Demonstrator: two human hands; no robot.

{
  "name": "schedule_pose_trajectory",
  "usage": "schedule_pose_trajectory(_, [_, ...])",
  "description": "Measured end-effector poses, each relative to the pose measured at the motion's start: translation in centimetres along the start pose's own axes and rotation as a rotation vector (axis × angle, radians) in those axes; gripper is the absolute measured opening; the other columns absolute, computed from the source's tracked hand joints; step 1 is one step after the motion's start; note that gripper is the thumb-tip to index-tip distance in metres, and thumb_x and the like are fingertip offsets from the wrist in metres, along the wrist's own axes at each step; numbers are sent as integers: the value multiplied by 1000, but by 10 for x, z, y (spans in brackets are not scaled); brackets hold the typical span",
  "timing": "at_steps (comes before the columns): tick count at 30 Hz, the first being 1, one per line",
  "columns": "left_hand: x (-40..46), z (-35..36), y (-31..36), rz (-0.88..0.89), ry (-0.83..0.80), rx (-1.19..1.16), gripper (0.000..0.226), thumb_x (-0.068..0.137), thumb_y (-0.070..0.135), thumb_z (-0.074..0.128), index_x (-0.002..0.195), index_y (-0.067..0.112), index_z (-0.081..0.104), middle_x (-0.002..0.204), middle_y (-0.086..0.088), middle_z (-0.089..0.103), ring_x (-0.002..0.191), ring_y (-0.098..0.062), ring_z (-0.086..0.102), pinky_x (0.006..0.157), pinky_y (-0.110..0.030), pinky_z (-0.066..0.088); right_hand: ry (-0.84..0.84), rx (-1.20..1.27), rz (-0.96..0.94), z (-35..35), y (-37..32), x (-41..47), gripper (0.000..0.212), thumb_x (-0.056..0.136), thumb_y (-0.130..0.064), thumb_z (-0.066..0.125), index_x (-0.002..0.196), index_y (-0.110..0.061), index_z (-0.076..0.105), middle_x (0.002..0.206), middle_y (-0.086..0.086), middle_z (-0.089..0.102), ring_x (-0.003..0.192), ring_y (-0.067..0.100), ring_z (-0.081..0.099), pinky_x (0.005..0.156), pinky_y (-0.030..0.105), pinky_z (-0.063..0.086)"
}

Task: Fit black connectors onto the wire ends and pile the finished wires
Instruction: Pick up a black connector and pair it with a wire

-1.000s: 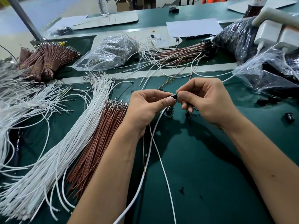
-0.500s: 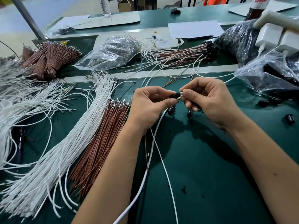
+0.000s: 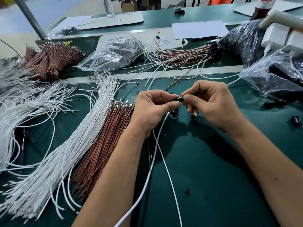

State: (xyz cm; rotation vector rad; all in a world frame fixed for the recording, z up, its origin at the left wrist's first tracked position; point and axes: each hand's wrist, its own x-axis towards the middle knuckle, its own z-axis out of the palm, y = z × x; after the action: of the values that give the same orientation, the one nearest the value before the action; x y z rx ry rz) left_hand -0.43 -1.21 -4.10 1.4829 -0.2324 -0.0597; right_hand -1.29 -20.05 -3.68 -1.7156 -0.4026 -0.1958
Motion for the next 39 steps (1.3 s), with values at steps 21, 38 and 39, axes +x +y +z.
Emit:
schedule_pose_trajectory(21, [-6, 15, 4, -17, -6, -249, 21, 67, 4, 79, 87, 1, 74, 86, -16, 76, 77, -21, 71, 73, -24, 57, 111, 372, 169, 2, -8, 1, 13, 82, -20, 76, 78, -8, 72, 65, 9, 67, 48, 14, 59, 42, 19, 48])
schedule_pose_trajectory(38, [-7, 24, 5, -84, 48, -267, 22, 68, 15, 81, 87, 6, 76, 82, -14, 77, 65, -12, 68, 54, -15, 45, 150, 228, 90, 7, -5, 0, 14, 86, -24, 78, 93, -12, 78, 69, 6, 68, 55, 16, 55, 40, 24, 46])
schedule_pose_trajectory(39, [-7, 25, 5, -80, 52, -276, 23, 68, 14, 81, 88, 4, 76, 81, -13, 76, 65, -13, 68, 54, -16, 46, 141, 227, 81, 8, -5, 0, 15, 84, -26, 80, 94, -15, 79, 72, 6, 70, 58, 17, 55, 41, 24, 46])
